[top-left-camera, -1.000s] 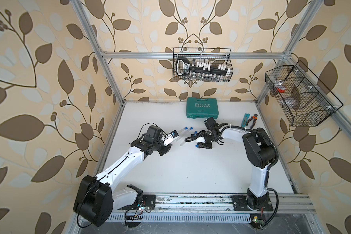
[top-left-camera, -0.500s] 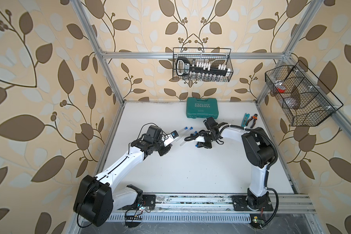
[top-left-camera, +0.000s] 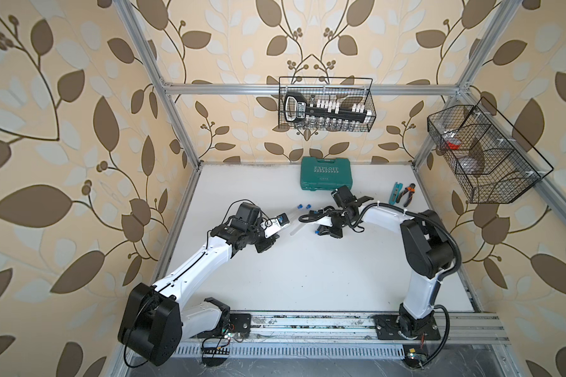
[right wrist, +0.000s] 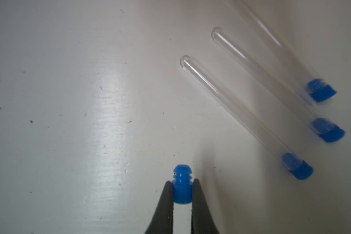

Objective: Insert stoppers into test tubes
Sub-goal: Pick up the stopper from the center of the board, then insert the stopper into the test tube.

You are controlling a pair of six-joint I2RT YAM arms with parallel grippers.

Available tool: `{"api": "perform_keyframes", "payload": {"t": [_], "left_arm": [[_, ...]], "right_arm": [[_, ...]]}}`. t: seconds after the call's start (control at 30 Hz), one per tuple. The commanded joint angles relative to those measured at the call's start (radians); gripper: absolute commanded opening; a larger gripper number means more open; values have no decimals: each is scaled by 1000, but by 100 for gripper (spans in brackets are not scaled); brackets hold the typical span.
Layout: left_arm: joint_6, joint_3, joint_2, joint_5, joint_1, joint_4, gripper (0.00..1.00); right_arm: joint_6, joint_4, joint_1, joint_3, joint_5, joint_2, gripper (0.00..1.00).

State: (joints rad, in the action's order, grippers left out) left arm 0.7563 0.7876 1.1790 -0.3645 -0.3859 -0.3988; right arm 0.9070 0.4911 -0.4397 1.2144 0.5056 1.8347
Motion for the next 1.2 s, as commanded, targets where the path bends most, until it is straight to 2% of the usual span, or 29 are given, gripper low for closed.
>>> {"api": "perform_keyframes", "payload": {"t": [0.0,0.2,0.3,0.4,0.63,1.17], "left_arm": [[80,4,-29,-58,-10,9,0],[202,10,-15,27,-79,10,0],[299,-14,-16,131,-141,37,0],[339,-38,-35,159,-174,82,0],[486,-123,-93,201,-249,200,0],[518,-134,-97,209,-267,222,0]], "right_arm": [[-127,-13,-8,-81,123,-150,11],[-251,36,-34,-171,159,-355,8],[-310,59,-60,-192,184,-431,8],[-357,83,-94,-198,185,-472,8],[-427,152,-193,-156,140,-449,8],[-511,102,-221,-107,148,-407,8]]}}
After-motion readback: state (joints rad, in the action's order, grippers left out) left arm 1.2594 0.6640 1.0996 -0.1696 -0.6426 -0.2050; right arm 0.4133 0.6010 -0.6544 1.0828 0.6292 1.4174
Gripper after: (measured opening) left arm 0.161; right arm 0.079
